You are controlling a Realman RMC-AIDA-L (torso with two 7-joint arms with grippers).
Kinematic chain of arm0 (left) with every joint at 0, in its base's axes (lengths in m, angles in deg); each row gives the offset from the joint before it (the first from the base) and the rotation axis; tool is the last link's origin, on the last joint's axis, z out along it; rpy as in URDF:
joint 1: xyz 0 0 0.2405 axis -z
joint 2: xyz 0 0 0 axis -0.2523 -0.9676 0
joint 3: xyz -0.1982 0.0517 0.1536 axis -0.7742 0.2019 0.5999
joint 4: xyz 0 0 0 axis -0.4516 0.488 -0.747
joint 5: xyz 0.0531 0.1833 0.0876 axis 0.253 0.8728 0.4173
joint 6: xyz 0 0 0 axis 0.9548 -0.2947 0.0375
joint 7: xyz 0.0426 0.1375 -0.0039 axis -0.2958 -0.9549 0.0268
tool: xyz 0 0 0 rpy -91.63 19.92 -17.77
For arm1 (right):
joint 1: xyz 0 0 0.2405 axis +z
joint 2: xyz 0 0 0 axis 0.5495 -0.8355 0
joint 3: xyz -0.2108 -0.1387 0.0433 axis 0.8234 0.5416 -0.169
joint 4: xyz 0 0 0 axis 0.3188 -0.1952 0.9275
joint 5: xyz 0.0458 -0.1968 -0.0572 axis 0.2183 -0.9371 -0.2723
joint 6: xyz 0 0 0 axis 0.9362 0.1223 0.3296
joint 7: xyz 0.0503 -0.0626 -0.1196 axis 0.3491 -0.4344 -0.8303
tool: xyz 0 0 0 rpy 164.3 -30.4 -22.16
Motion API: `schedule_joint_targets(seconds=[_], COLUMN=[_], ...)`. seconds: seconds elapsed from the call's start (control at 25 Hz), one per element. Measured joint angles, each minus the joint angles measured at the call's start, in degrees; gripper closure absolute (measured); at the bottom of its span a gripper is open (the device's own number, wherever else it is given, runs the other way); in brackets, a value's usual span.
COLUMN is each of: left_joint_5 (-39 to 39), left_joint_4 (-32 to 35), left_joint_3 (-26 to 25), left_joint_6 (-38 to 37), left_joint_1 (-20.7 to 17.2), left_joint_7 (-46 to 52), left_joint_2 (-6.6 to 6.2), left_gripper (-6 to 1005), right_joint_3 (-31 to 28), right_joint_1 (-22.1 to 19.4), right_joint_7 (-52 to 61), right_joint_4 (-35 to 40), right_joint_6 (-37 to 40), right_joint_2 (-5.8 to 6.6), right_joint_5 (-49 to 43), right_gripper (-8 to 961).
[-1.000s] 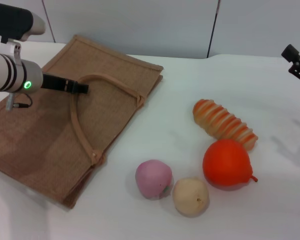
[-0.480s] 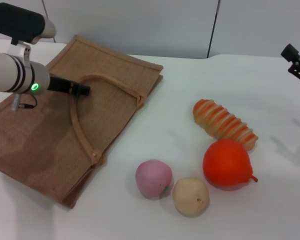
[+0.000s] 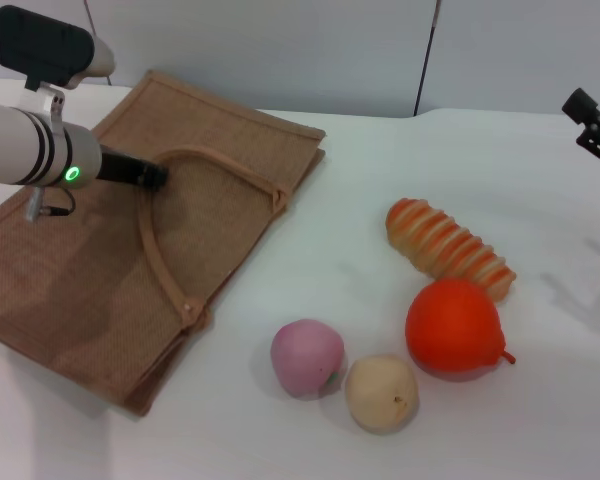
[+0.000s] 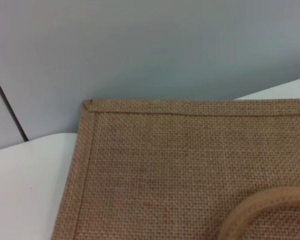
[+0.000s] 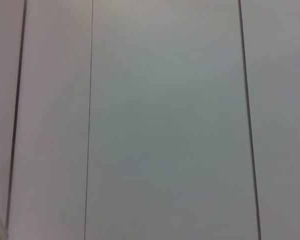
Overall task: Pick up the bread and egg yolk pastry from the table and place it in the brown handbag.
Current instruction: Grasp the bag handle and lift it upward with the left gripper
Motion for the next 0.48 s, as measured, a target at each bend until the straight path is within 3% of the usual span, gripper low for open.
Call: schedule_joint_targets(seconds=[0.16, 0.28, 0.48], left_joint_5=[-0.7, -2.6, -10.6], left_joint_4=[0.0, 0.0, 0.0], left_joint_3=[0.1, 0.1, 0.1], left_joint_6=[-0.4, -1.4, -2.0], left_joint_1=[-0.2, -0.6, -2.1], left_joint_7=[0.0, -0.6, -5.3], left_joint_2=[0.08, 0.12, 0.12], left_gripper=[665, 865, 884], right_joint_3=[0.0, 0.0, 0.0], right_joint_1=[-0.1, -0.1, -0.2], right_joint_7=[0.0, 0.0, 0.0], right_joint_4=[0.1, 0.1, 0.2], right_joint_6=[0.0, 0.0, 0.0], right_joint_2=[0.00, 0.00, 0.00], right_joint_5=[0.0, 0.0, 0.0], right_gripper=[98, 98, 98])
